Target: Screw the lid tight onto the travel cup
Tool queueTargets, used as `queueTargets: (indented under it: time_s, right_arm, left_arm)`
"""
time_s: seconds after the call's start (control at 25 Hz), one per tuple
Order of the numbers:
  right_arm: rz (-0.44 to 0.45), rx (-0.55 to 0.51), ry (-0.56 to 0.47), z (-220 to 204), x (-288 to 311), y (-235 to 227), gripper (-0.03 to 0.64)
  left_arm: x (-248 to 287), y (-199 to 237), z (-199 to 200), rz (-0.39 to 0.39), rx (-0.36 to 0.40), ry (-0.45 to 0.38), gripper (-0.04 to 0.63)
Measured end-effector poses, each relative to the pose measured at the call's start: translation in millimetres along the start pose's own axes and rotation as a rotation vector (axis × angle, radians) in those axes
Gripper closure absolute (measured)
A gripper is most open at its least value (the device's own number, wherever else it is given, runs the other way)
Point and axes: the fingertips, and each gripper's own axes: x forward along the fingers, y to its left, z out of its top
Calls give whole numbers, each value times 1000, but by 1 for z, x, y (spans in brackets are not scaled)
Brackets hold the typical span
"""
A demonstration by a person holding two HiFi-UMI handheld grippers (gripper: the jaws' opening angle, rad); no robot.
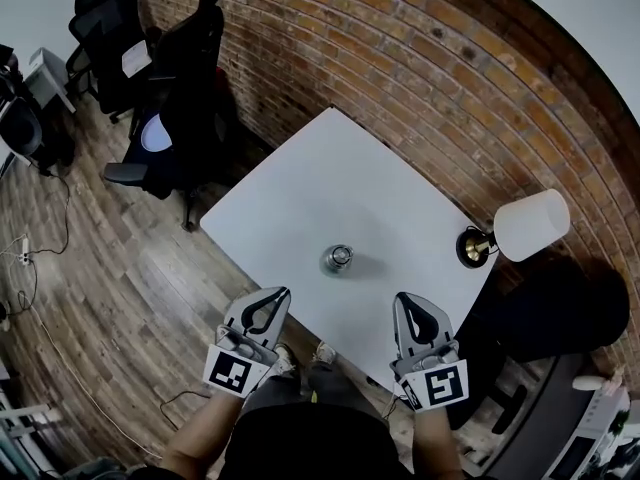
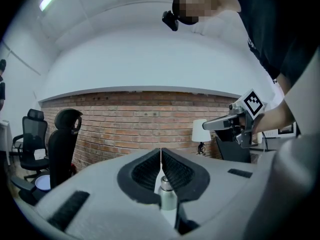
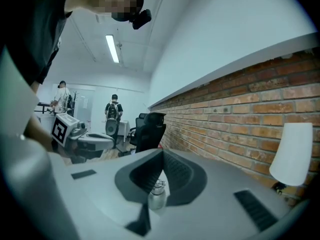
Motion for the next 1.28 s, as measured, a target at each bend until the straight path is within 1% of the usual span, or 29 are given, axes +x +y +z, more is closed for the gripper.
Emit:
queueTargets:
  time_s: [0.2,0.28,0.44,0.56,0.6,0.64,0.68,0.8,1.0,1.08,1.16,1.28]
  right_arm:
    - [19,-19,23,-17,17,-6,604]
    - [38,-24,34,-26,23,-5,603]
    - [98,-33,54,-43,39,3,603]
    - [148,-55,43,-52,54,9,601]
    - [159,-59,41,-55,58,10,598]
    - [167,-60,42,-59,63,11,592]
    - [171,-61,45,-64,66,11,582]
    - [174,-47,54,-81,74,8,542]
    - [205,-26,69,-110,90,6,499]
    - [235,-33,59,-118,97,7,478]
    - [270,-35,46,-123,103,10,439]
    - [304,-27,29,-129,111,12,411]
  left_arm:
    - [22,7,-26,-1,-35,28,566]
    - [31,7,-38,-14,-50,41,566]
    - [50,5,-67,-59,-69,74,565]
    - [61,6,-88,-69,-84,92,562]
    - [65,6,-95,-71,-88,98,548]
    - [69,6,-102,-74,-91,104,509]
    - [73,6,-109,-79,-93,112,484]
    - [85,3,-130,-93,-109,130,476]
    - [107,-4,-157,-147,-140,138,412]
    - [117,-7,-164,-173,-135,130,387]
    - [123,-9,-168,-191,-131,119,358]
    - [131,-13,-175,-226,-110,107,291]
